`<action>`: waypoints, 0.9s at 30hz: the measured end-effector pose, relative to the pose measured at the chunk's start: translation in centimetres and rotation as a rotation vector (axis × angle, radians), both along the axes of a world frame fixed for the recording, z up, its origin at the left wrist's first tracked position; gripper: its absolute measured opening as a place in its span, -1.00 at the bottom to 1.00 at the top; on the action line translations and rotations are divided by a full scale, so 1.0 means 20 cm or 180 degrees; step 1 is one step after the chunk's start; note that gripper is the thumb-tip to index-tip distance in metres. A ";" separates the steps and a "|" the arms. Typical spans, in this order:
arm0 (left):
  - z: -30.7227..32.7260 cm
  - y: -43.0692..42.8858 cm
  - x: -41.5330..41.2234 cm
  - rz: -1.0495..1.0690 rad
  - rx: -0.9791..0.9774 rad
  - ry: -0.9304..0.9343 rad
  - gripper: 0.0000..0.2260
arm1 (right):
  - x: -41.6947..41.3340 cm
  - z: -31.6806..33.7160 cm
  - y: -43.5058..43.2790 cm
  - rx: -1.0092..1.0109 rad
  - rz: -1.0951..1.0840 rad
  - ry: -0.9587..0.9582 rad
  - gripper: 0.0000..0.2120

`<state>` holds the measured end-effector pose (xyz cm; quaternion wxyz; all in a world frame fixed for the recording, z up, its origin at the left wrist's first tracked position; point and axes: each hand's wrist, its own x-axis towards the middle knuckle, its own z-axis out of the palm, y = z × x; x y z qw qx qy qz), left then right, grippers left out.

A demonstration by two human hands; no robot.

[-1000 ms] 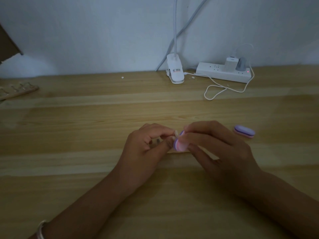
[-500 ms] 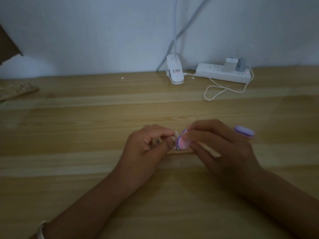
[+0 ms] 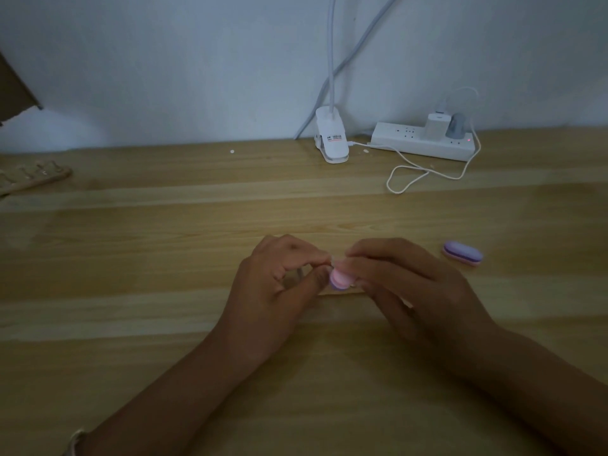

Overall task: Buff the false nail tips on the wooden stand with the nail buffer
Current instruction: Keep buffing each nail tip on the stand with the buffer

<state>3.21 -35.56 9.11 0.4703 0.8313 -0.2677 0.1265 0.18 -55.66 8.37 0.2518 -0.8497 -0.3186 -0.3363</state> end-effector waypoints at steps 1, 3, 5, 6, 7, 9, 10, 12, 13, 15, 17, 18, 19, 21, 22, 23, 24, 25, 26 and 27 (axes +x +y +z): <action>0.00 0.00 0.00 0.0027 0.0040 -0.0006 -0.85 | 0.00 0.00 -0.01 -0.0037 -0.0003 0.0067 -0.76; -0.01 0.00 0.01 0.0074 0.0068 0.0001 -0.86 | 0.01 0.01 -0.01 -0.0062 -0.0032 0.0112 -0.76; -0.01 0.00 0.01 0.0062 0.0047 0.0010 -0.81 | -0.01 -0.01 0.01 0.0031 0.0069 0.0187 -0.78; -0.01 0.01 0.01 0.0042 0.0033 0.0003 -0.77 | -0.02 -0.01 0.03 0.0129 0.0147 0.0264 -0.77; -0.01 0.01 0.01 0.0027 0.0028 -0.0004 -0.75 | -0.03 0.00 0.04 0.0159 0.0265 0.0327 -0.76; -0.01 0.01 0.01 0.0048 0.0062 -0.0046 -0.80 | -0.02 0.01 0.03 0.0078 0.0223 0.0295 -0.76; -0.01 0.00 0.01 0.0081 0.0078 -0.0072 -0.83 | -0.01 0.00 0.01 0.0041 0.0080 0.0250 -0.78; 0.00 0.00 0.00 0.0127 0.0093 -0.0086 -0.85 | 0.02 0.01 0.00 0.0068 -0.0119 0.0269 -0.78; 0.00 0.00 0.00 0.0108 0.0119 -0.0092 -0.84 | 0.02 0.00 0.00 0.0083 -0.0081 0.0382 -0.79; 0.00 0.00 0.00 0.0018 0.0196 -0.0169 -0.77 | -0.02 0.01 0.05 0.0156 0.0100 0.0503 -0.77; 0.00 0.01 0.00 -0.0030 0.0272 -0.0276 -0.74 | -0.03 -0.01 0.06 0.0085 0.0301 0.0644 -0.75; 0.00 0.01 0.00 -0.0002 0.0301 -0.0317 -0.75 | -0.04 0.00 0.05 0.0043 0.0231 0.0597 -0.78; 0.00 0.01 -0.01 0.0043 0.0323 -0.0357 -0.79 | -0.03 0.01 0.04 0.0051 0.0083 0.0510 -0.76; 0.01 0.00 -0.01 0.0102 0.0370 -0.0429 -0.82 | -0.03 0.02 0.02 0.0096 -0.0046 0.0571 -0.74; 0.01 0.00 -0.01 0.0084 0.0404 -0.0456 -0.81 | -0.02 0.01 0.02 0.0057 -0.0089 0.0562 -0.74; 0.01 0.00 -0.01 0.0032 0.0439 -0.0479 -0.80 | -0.03 0.02 0.03 0.0227 -0.0048 0.0649 -0.73; 0.01 0.00 -0.01 -0.0023 0.0458 -0.0503 -0.79 | -0.05 0.04 0.06 0.0257 0.0067 0.0782 -0.70; 0.01 0.01 -0.01 -0.0059 0.0471 -0.0527 -0.76 | -0.07 0.04 0.07 0.0279 0.0267 0.0938 -0.69; 0.01 0.01 -0.01 -0.0068 0.0492 -0.0551 -0.74 | -0.07 0.03 0.09 0.0234 0.0288 0.0893 -0.74; 0.01 0.01 -0.01 -0.0052 0.0511 -0.0576 -0.74 | -0.07 0.02 0.08 0.0198 0.0280 0.0768 -0.76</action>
